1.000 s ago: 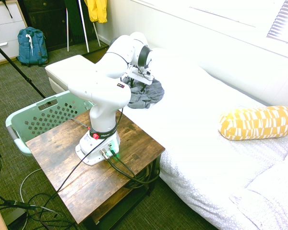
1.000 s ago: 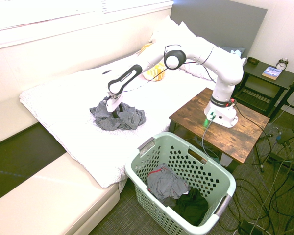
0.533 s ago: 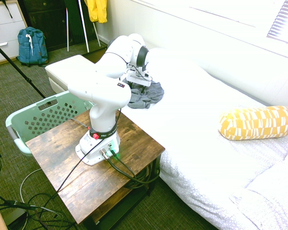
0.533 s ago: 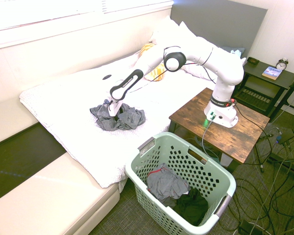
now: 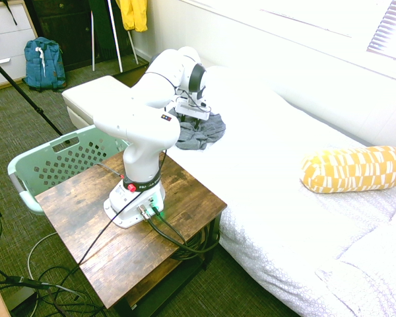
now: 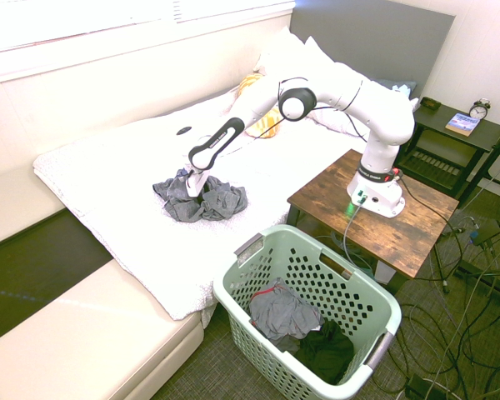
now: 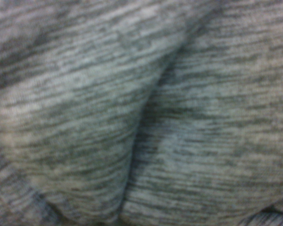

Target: Put my clothes in the laundry bag

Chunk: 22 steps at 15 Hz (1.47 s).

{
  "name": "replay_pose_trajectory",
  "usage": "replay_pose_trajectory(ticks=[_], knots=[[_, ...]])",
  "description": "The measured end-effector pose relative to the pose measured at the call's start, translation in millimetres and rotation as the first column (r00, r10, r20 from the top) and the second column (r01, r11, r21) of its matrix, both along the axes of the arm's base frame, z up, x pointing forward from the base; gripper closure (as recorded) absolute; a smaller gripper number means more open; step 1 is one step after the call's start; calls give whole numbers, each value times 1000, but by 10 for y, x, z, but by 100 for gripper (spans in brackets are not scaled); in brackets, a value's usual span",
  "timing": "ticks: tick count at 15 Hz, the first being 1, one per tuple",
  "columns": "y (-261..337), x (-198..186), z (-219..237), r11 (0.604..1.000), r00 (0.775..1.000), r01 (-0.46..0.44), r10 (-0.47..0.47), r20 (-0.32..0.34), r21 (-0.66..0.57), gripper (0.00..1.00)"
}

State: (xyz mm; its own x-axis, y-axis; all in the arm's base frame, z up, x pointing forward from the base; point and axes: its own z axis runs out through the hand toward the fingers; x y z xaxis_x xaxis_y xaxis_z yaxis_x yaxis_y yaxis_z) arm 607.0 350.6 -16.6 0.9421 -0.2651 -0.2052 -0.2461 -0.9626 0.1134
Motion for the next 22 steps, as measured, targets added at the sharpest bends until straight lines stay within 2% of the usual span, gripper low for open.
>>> replay_pose_trajectory(ticks=[15, 18, 22], knots=[[-42, -53, 193, 1000, 1000, -5, 5, 2, 10, 100], [-23, 3, 667, 1000, 999, 14, -15, 45, 17, 100], [241, -42, 1831, 999, 983, 26, -35, 182, 48, 100]])
